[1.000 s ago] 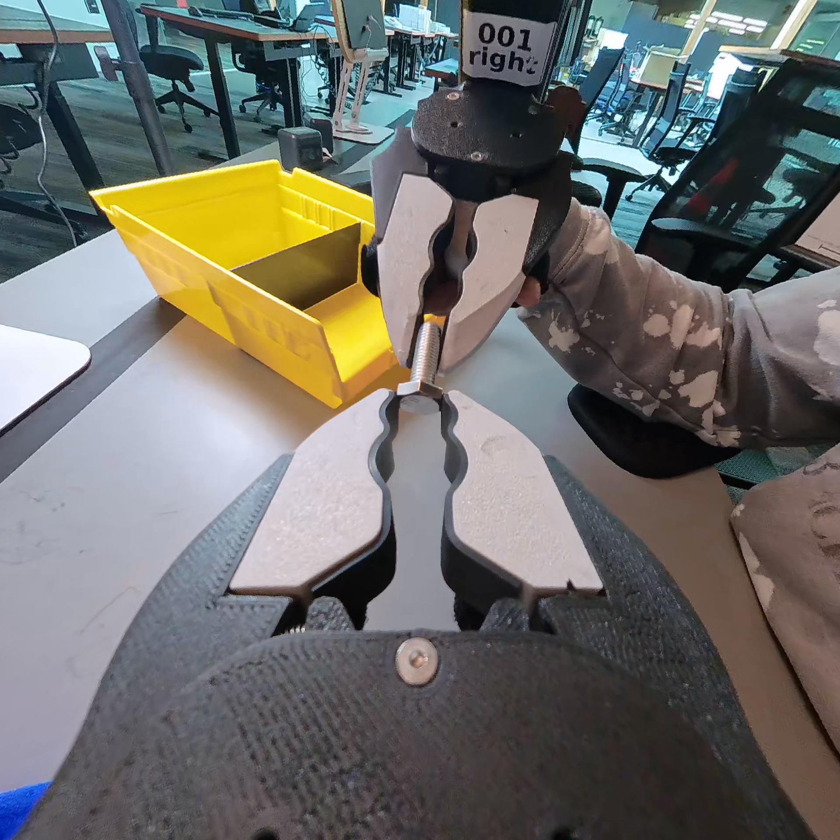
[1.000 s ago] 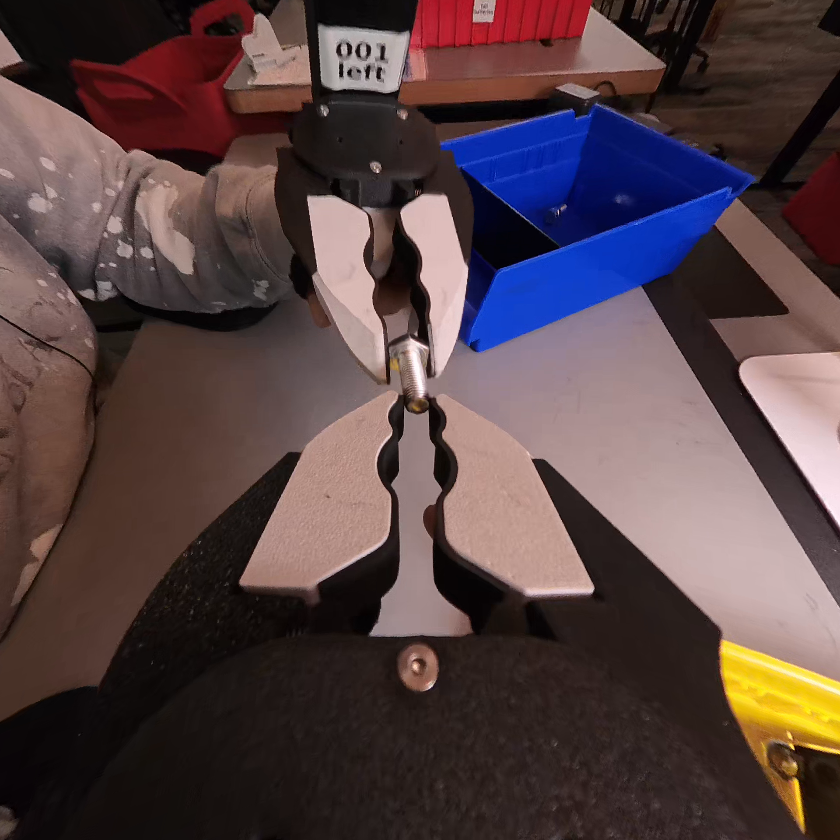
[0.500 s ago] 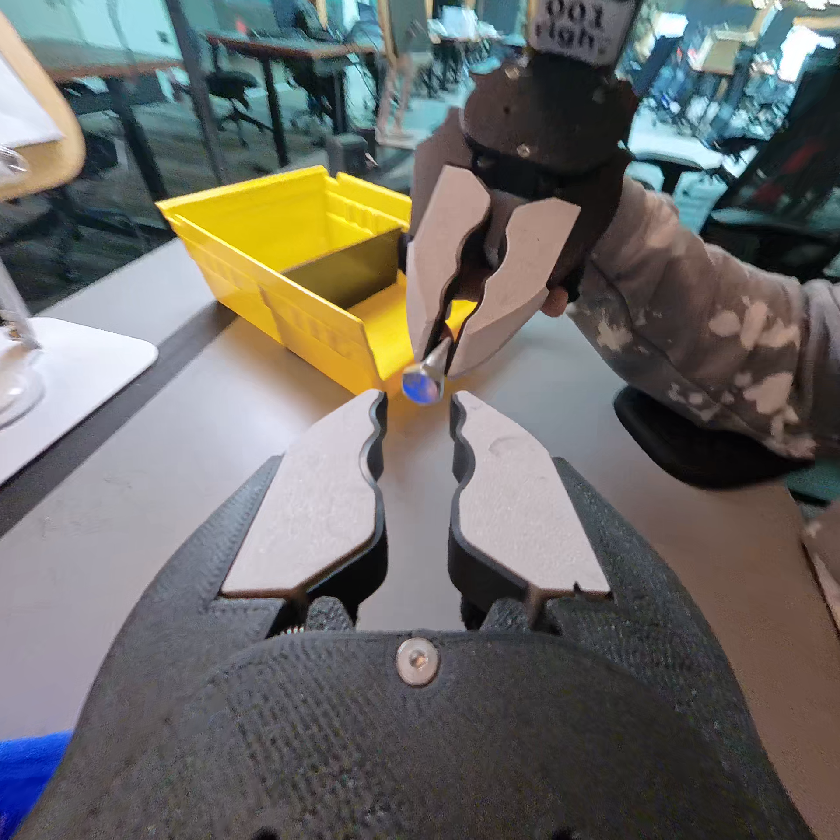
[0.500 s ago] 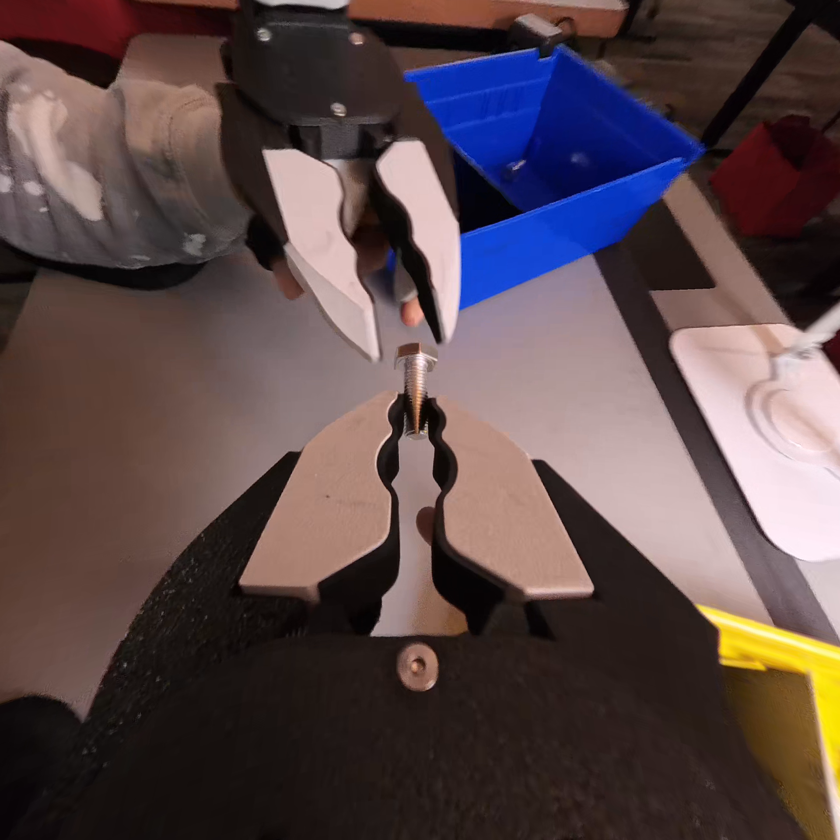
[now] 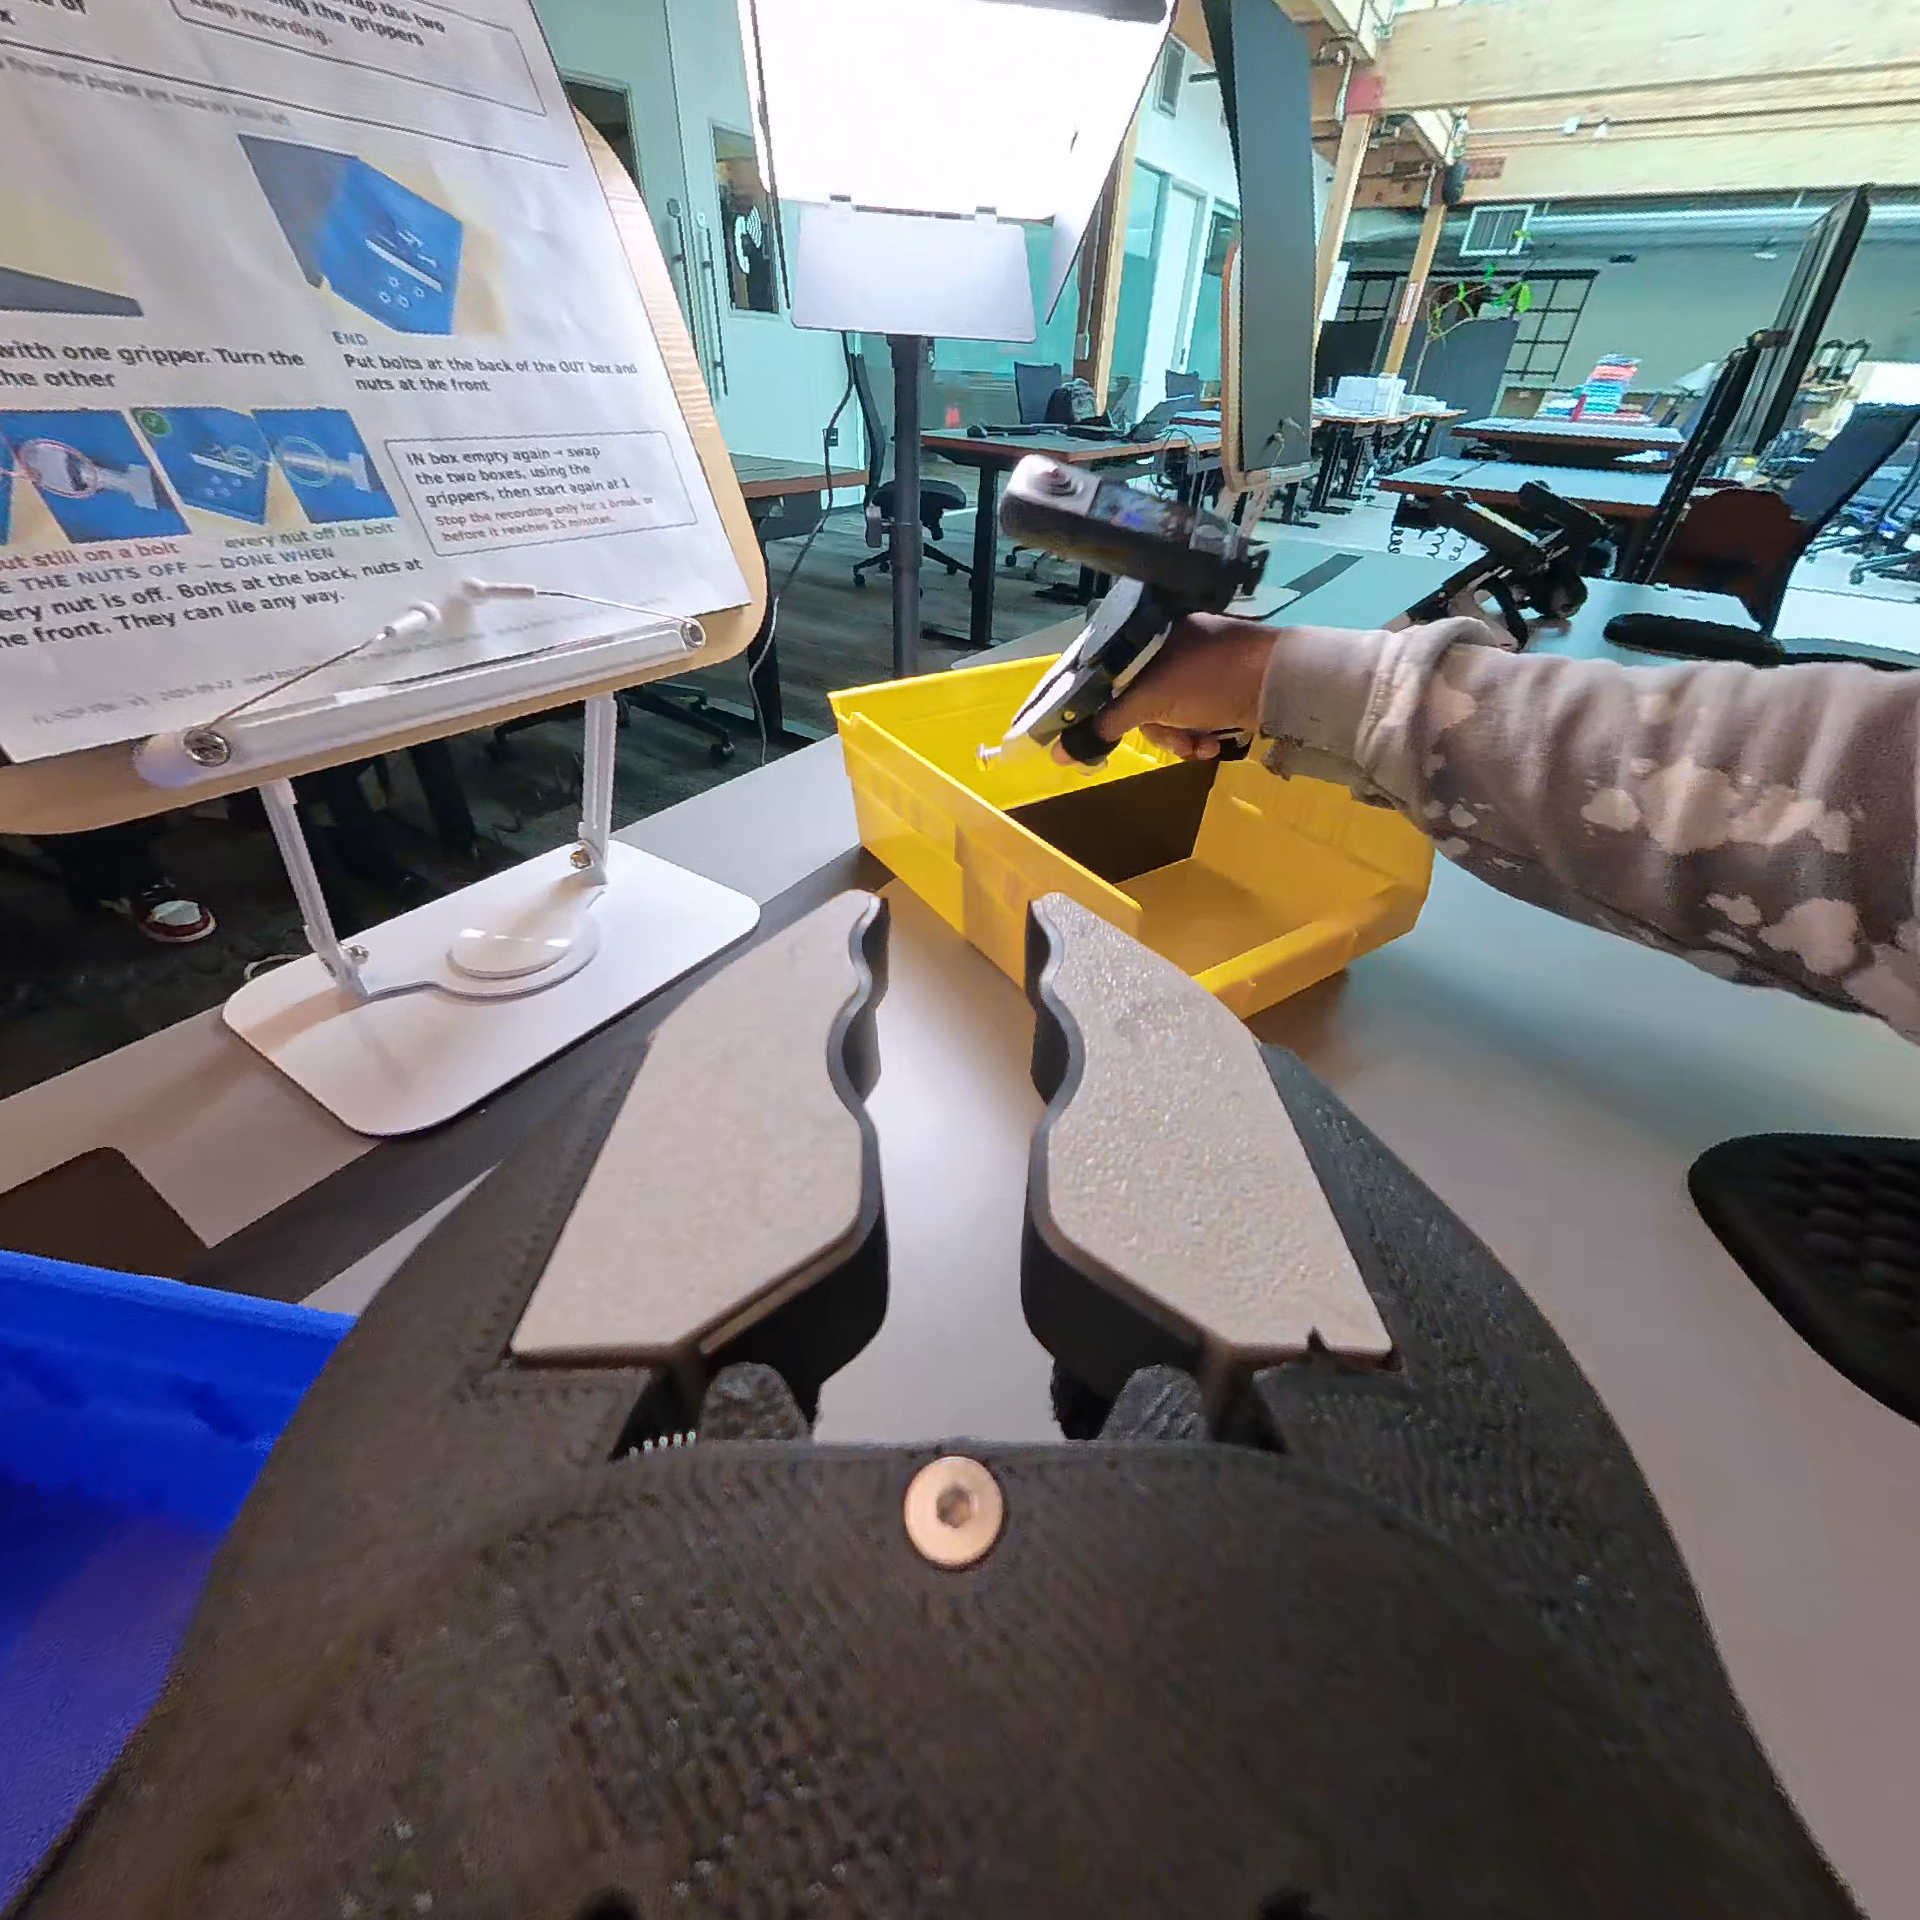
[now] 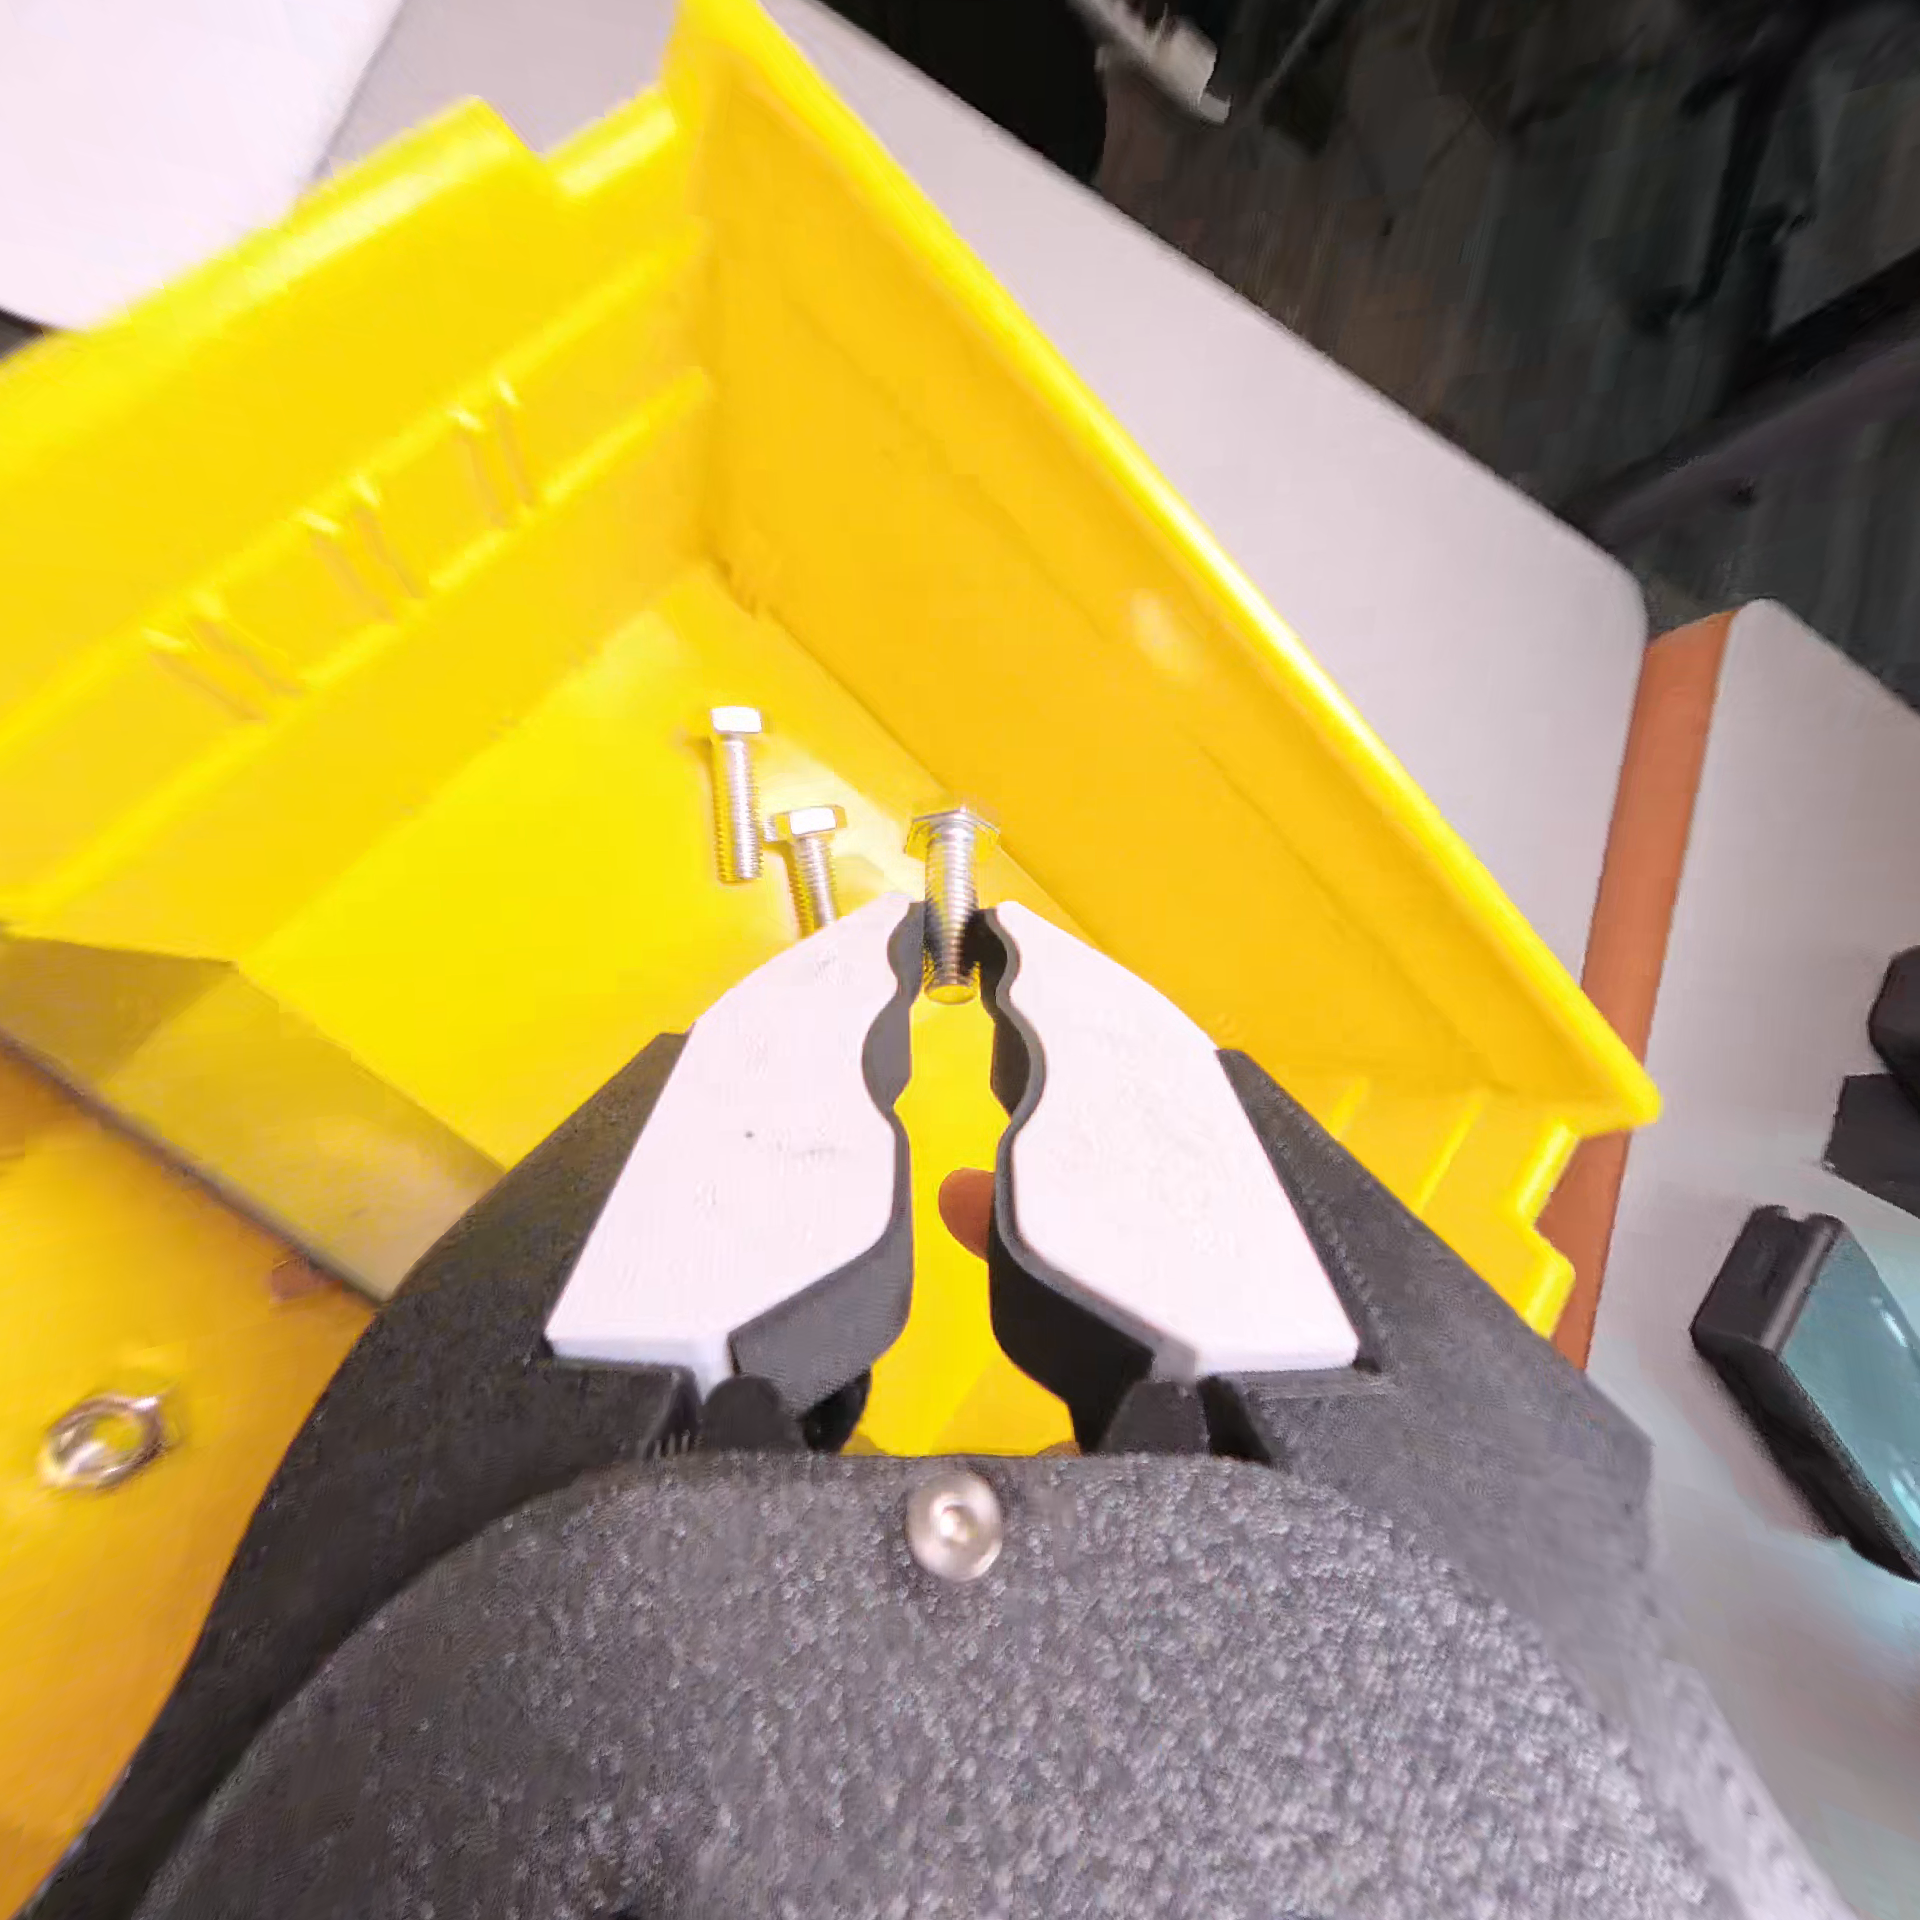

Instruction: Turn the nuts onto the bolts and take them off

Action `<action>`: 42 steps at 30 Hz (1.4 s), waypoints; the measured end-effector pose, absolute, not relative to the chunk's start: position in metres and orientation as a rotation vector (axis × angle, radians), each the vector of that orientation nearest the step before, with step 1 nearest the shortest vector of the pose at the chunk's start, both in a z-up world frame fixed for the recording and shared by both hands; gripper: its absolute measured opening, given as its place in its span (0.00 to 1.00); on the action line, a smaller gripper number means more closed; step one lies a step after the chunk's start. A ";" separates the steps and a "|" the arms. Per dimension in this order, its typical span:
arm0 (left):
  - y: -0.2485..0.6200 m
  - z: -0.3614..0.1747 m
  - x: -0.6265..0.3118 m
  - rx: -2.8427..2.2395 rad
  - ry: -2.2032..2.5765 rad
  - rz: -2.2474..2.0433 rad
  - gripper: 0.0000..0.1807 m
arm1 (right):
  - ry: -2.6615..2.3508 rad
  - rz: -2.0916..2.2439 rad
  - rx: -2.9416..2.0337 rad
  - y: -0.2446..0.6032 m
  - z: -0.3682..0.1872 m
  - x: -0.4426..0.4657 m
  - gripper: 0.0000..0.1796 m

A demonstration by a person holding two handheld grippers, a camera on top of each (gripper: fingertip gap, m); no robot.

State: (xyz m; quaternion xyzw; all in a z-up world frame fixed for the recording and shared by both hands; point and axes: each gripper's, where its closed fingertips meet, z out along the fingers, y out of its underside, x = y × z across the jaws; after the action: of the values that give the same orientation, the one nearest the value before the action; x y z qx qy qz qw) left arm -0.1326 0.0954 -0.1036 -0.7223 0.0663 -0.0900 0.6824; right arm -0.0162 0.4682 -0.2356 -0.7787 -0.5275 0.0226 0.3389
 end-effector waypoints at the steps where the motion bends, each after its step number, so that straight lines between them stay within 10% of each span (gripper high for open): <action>1: 0.095 -0.103 -0.134 -1.620 0.146 -0.196 0.14 | -1.397 0.032 -2.073 0.474 -0.246 -0.015 0.06; 13: 0.092 -0.102 -0.148 -1.614 0.101 -0.184 0.13 | -1.696 -0.123 -2.279 0.469 -0.284 -0.004 0.13; 25: 0.078 -0.098 -0.201 -1.672 -0.068 -0.041 0.12 | -1.144 0.815 -1.472 0.318 -0.093 -0.030 0.15; 33: 0.026 -0.090 -0.330 -1.848 -0.418 -0.070 0.13 | -1.099 1.147 -1.339 0.173 -0.139 0.018 0.10; 42: 0.012 -0.217 -0.412 -2.553 -0.818 -0.035 0.15 | -1.170 1.180 -1.266 0.132 -0.169 0.013 0.12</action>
State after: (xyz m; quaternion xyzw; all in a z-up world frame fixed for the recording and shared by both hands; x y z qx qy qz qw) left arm -0.4121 0.0124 -0.2167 -0.9270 -0.2972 -0.0125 0.2284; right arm 0.0134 0.1321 -0.1689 -0.5239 -0.4845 0.4884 0.5023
